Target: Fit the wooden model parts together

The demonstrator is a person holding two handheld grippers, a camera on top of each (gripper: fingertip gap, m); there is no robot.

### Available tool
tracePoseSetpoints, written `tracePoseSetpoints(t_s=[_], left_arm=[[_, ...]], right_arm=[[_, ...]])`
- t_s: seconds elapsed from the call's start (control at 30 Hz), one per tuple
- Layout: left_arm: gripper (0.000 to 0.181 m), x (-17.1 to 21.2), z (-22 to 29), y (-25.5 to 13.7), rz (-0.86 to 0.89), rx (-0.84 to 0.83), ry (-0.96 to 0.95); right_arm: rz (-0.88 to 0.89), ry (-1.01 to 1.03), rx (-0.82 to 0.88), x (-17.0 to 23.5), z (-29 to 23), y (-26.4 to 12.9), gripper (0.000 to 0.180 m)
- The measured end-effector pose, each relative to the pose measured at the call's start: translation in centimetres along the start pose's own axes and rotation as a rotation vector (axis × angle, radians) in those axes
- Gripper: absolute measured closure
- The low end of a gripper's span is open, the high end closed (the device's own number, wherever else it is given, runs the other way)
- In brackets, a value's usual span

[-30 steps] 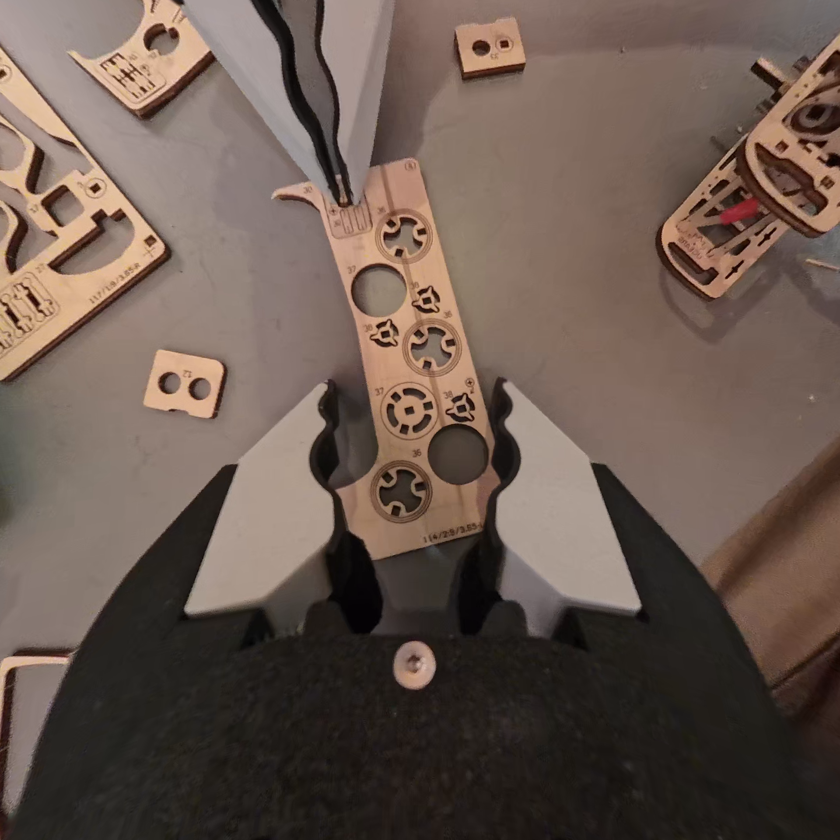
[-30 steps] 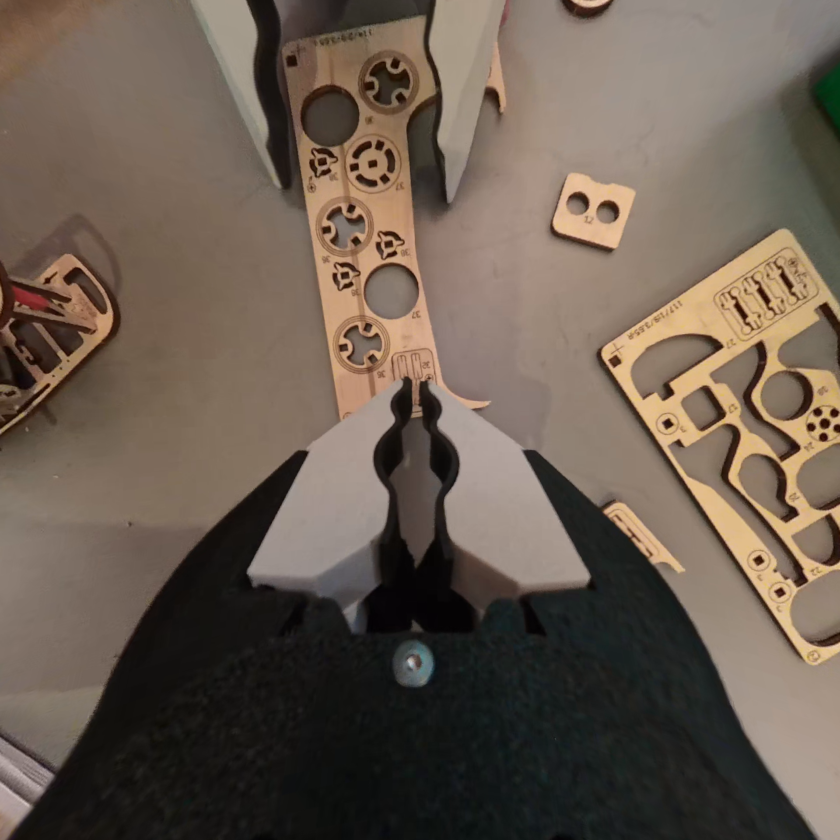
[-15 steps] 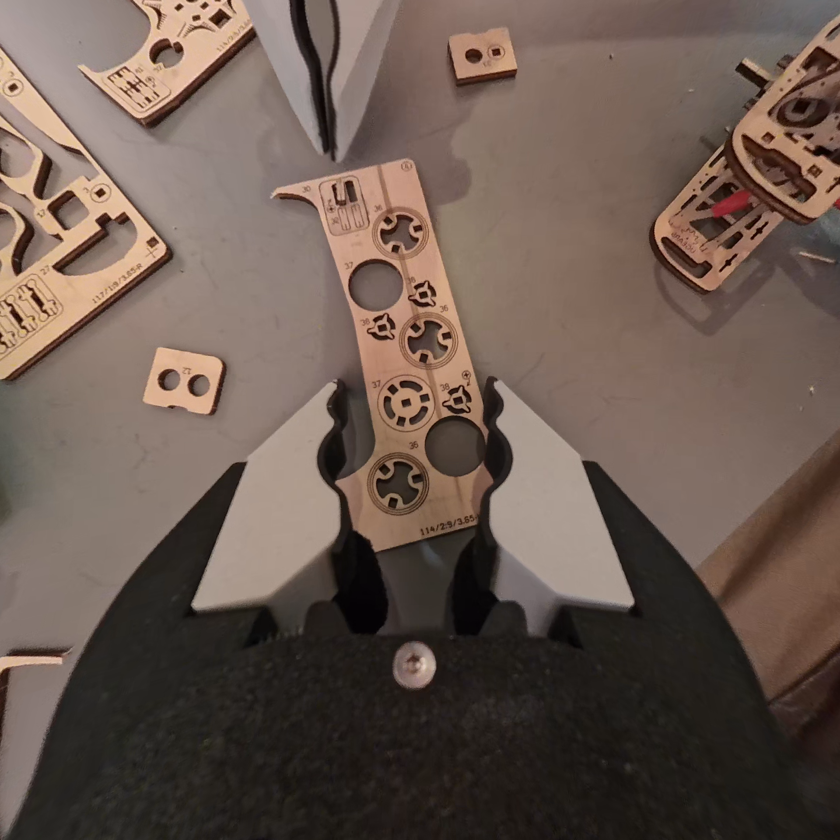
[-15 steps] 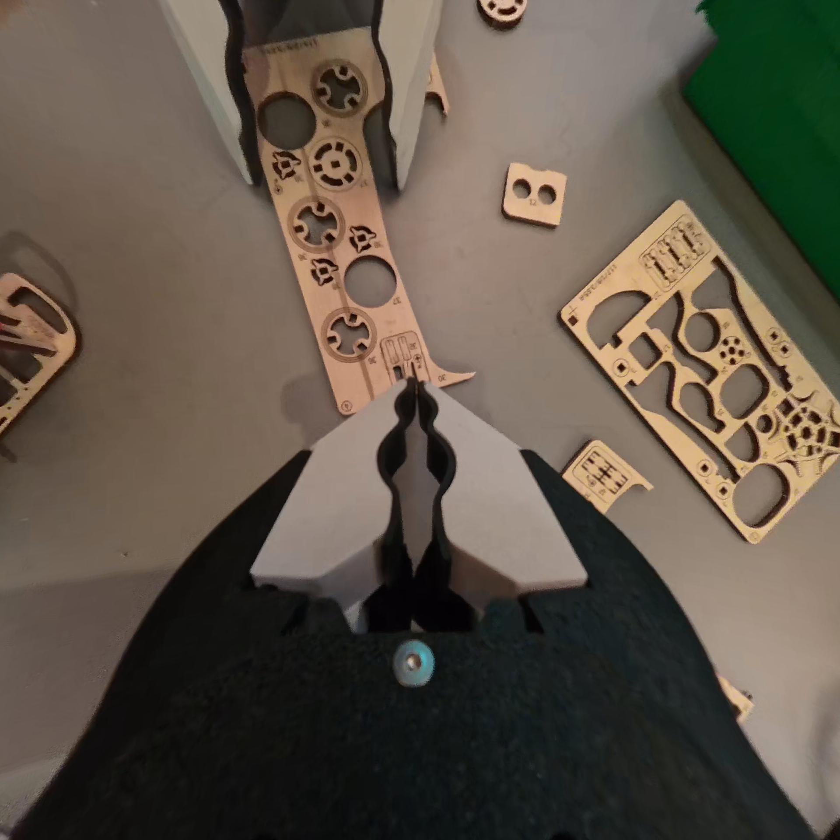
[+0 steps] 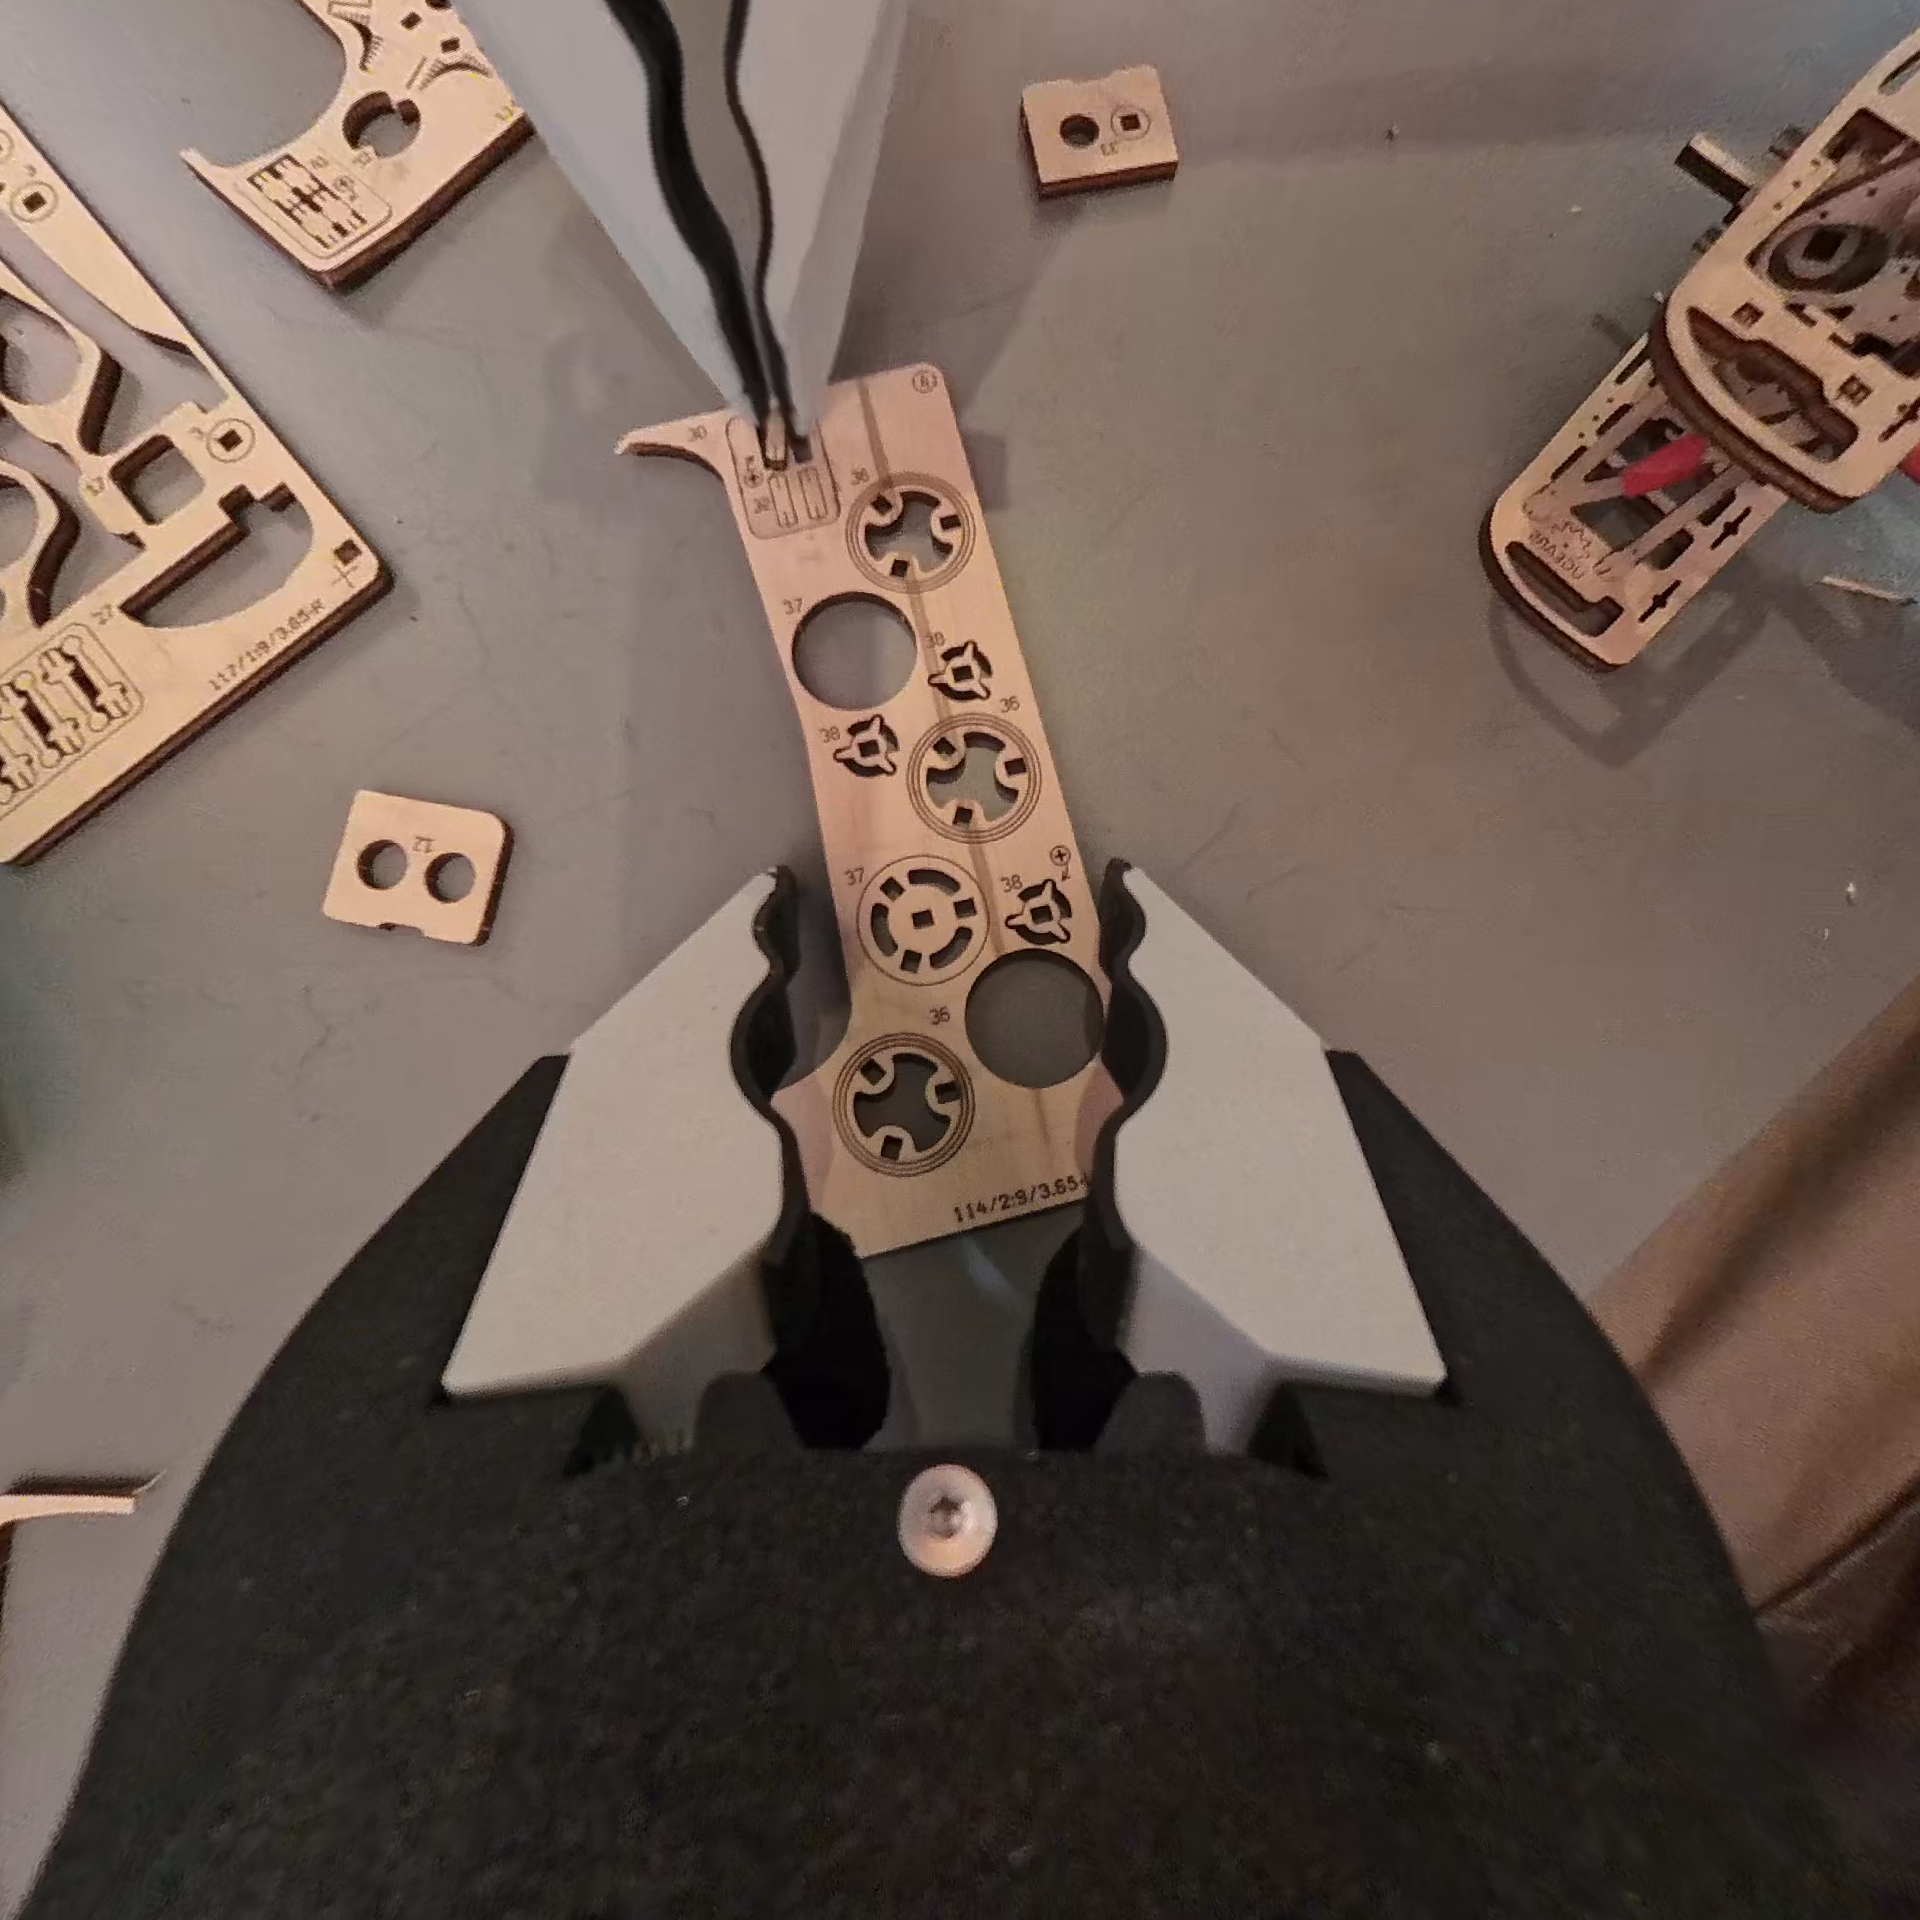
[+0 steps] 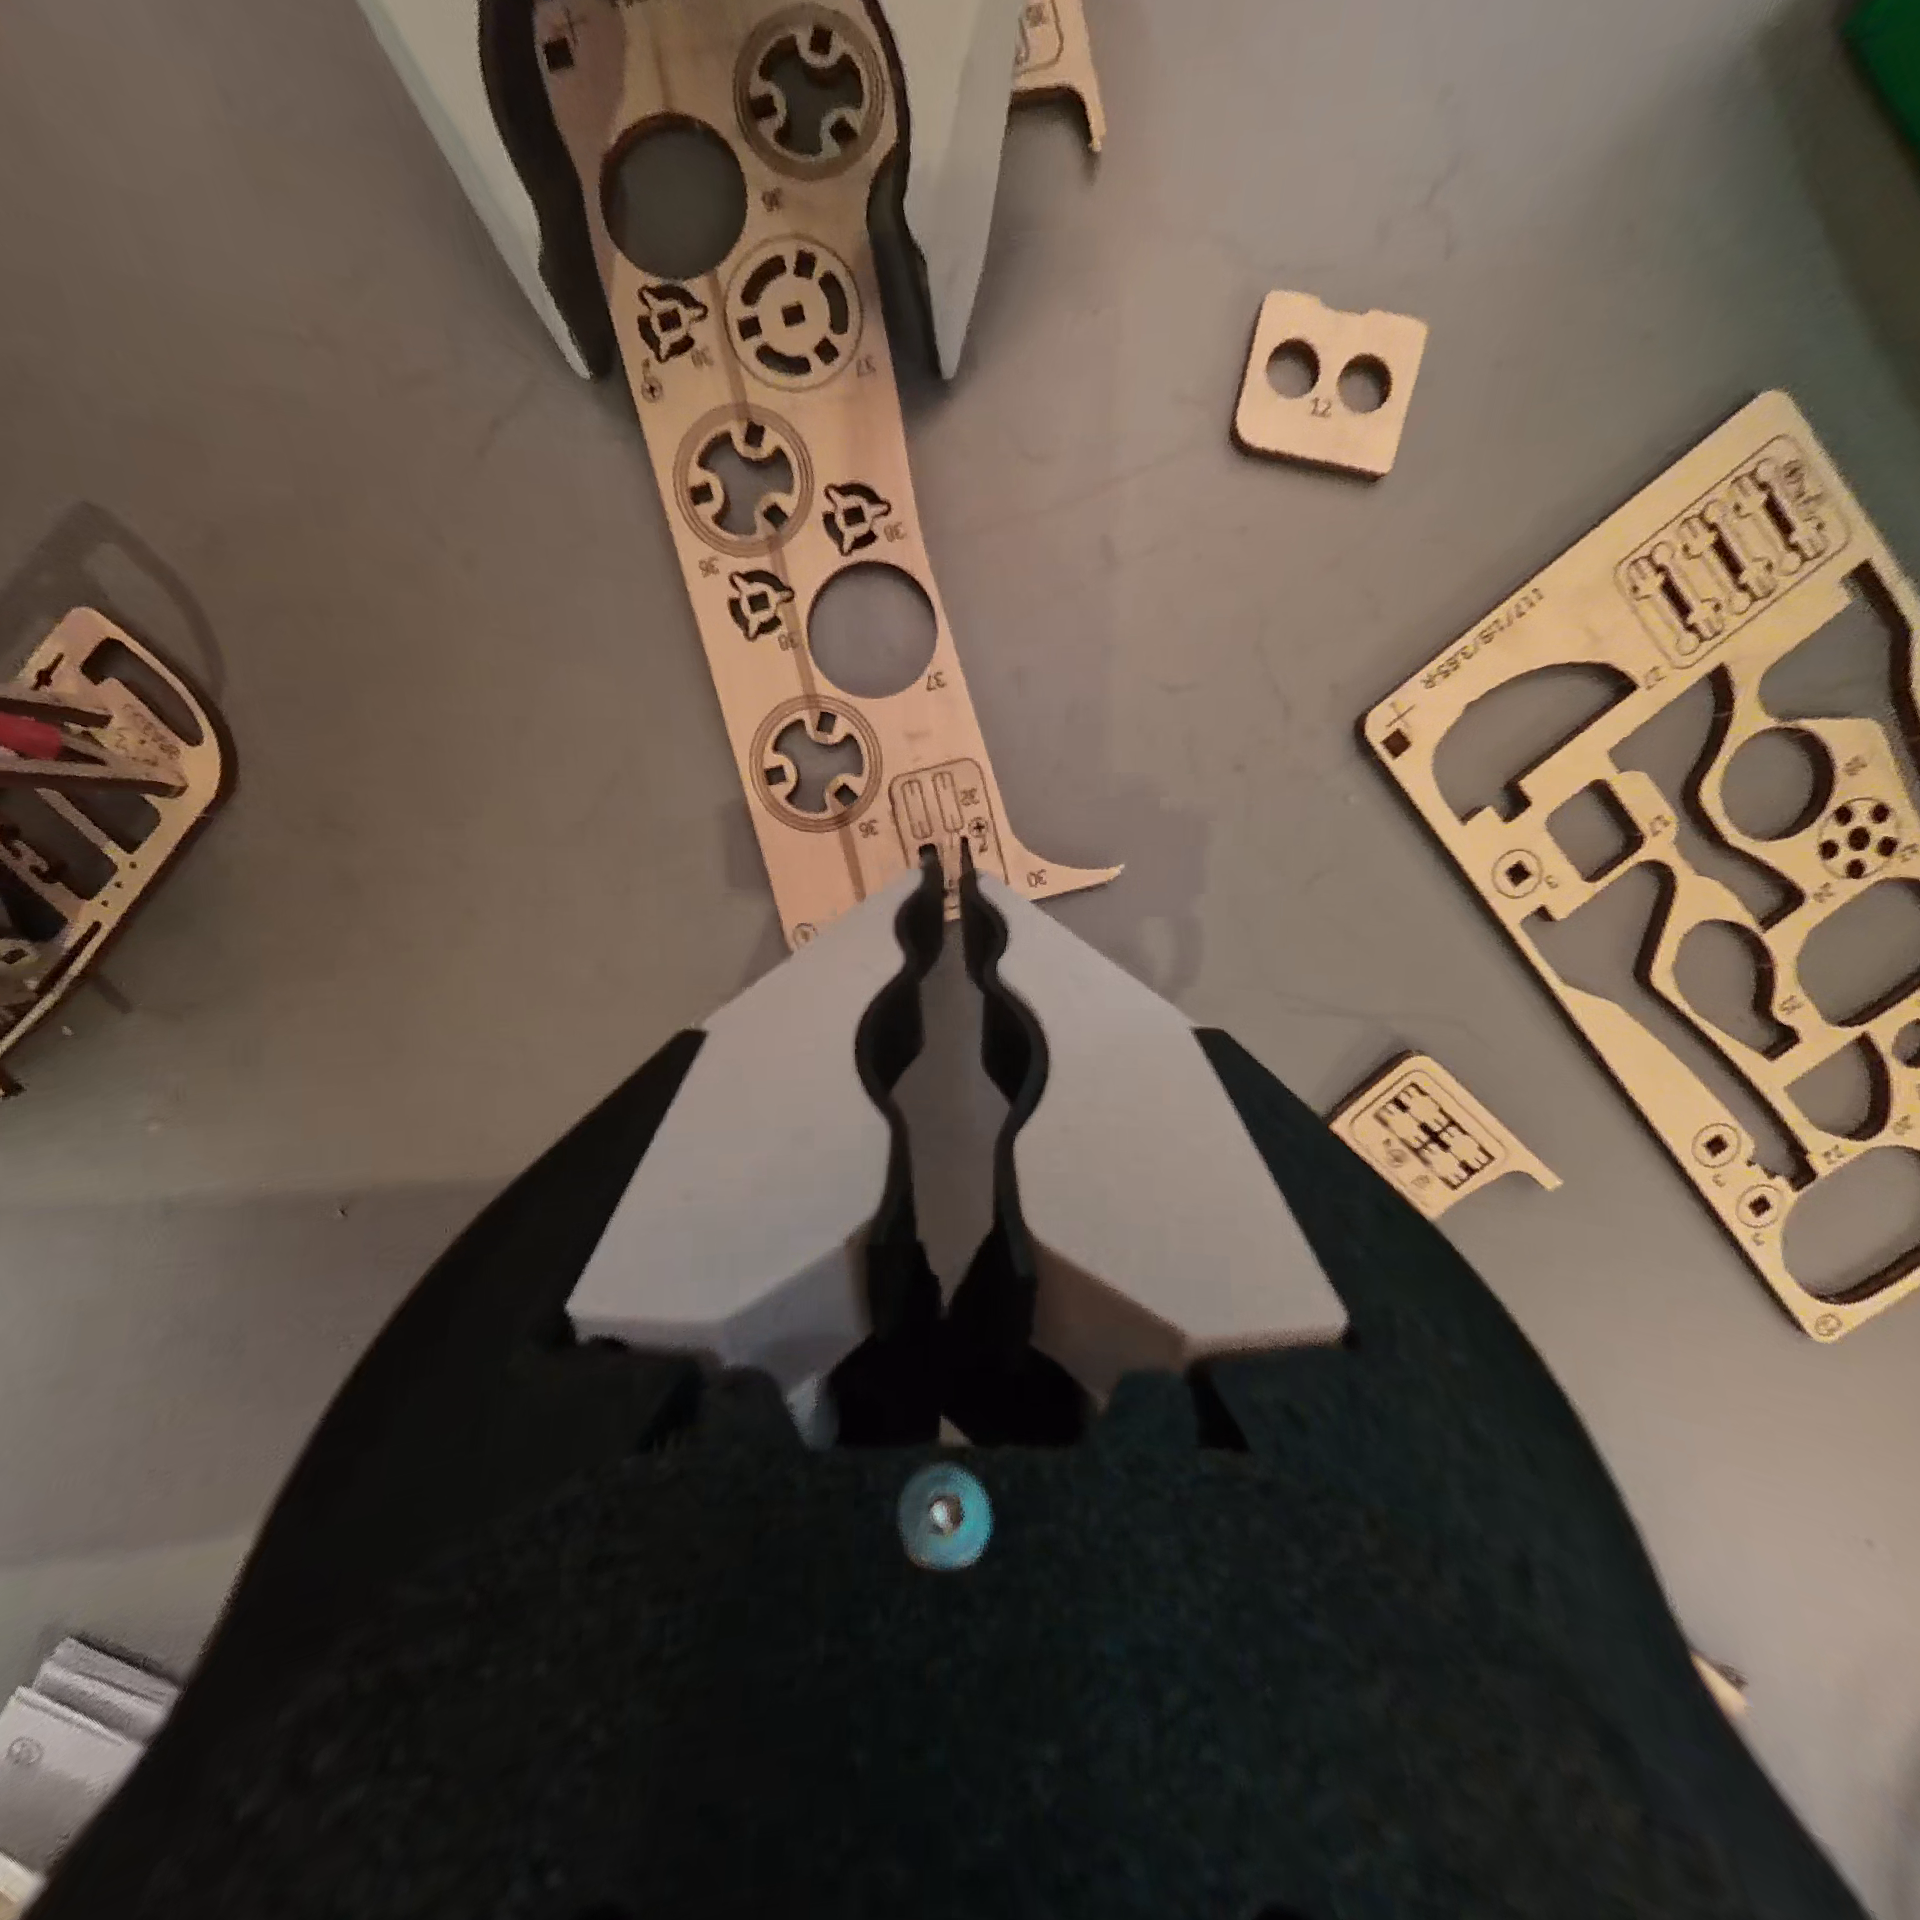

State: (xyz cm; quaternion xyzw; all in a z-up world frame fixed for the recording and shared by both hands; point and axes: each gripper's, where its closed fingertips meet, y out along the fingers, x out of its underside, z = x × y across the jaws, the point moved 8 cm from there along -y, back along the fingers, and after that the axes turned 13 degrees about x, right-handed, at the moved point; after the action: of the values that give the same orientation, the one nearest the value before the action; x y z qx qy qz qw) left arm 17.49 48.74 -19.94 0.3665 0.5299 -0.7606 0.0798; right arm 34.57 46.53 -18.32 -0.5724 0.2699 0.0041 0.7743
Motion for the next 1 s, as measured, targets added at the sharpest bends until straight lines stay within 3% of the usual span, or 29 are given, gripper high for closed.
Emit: tracePoseSetpoints(t_s=[0.03, 1.0], left_arm=[[0.124, 0.0, 0.0, 0.0, 0.000, 0.000, 0.000], [0.128, 0.0, -0.1, 0.0, 0.006, 0.004, 0.003]], right_arm=[[-0.004, -0.015, 0.010, -0.1, 0.1, -0.1, 0.178], [-0.119, -0.206, -0.126, -1.6, 0.6, 0.6, 0.177]])
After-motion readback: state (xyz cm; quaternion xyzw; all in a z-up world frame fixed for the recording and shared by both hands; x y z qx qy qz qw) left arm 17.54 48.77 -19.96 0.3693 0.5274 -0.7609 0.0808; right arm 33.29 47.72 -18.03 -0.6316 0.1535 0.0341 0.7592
